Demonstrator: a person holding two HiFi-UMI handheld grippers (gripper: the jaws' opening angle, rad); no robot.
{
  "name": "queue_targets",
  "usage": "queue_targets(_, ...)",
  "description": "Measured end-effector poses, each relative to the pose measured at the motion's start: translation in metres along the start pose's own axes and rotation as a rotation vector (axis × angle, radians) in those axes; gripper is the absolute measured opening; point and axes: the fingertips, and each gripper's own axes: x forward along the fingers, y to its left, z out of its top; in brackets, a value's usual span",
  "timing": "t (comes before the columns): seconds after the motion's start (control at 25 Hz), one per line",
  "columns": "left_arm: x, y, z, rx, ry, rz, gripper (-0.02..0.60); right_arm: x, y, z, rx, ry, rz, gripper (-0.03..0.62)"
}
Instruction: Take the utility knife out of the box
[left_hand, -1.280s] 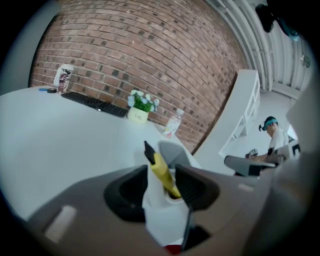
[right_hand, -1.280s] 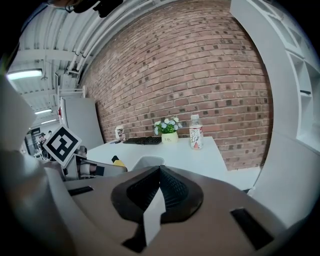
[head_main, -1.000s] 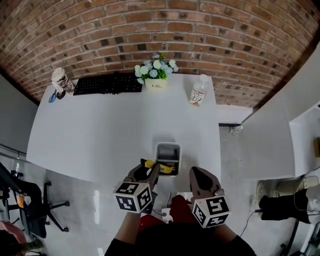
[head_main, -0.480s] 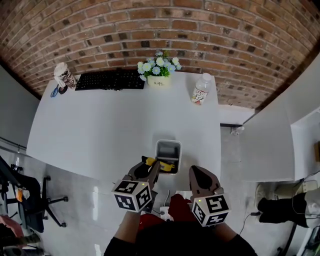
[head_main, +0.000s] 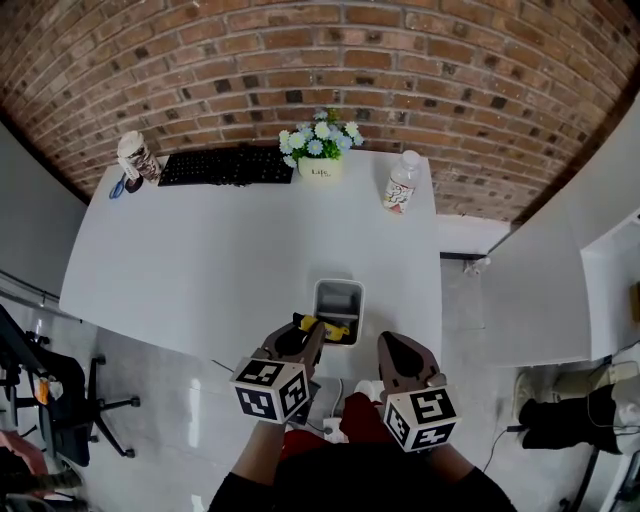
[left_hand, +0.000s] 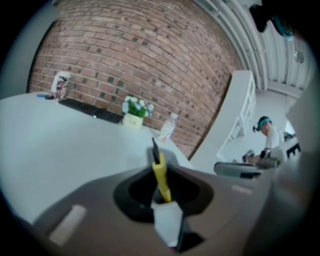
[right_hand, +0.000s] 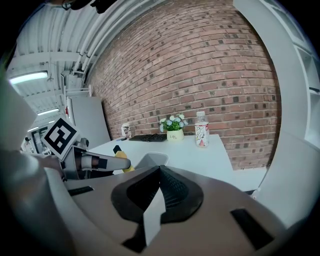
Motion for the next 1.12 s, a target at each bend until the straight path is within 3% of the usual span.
queue_targets(0.4,-0.008,-0.011,0.007,0.062,-0.021,-0.004,0.06,-0.005,0.005,0.004,-0.025,-0.017,0.007,0.008)
queue_targets(1.12,-0.042,-0.011,0.036,0.045,-0.159,0.056,0.06,0.006,0.028,0.028,-0.098,-0.065,0.111,0.008)
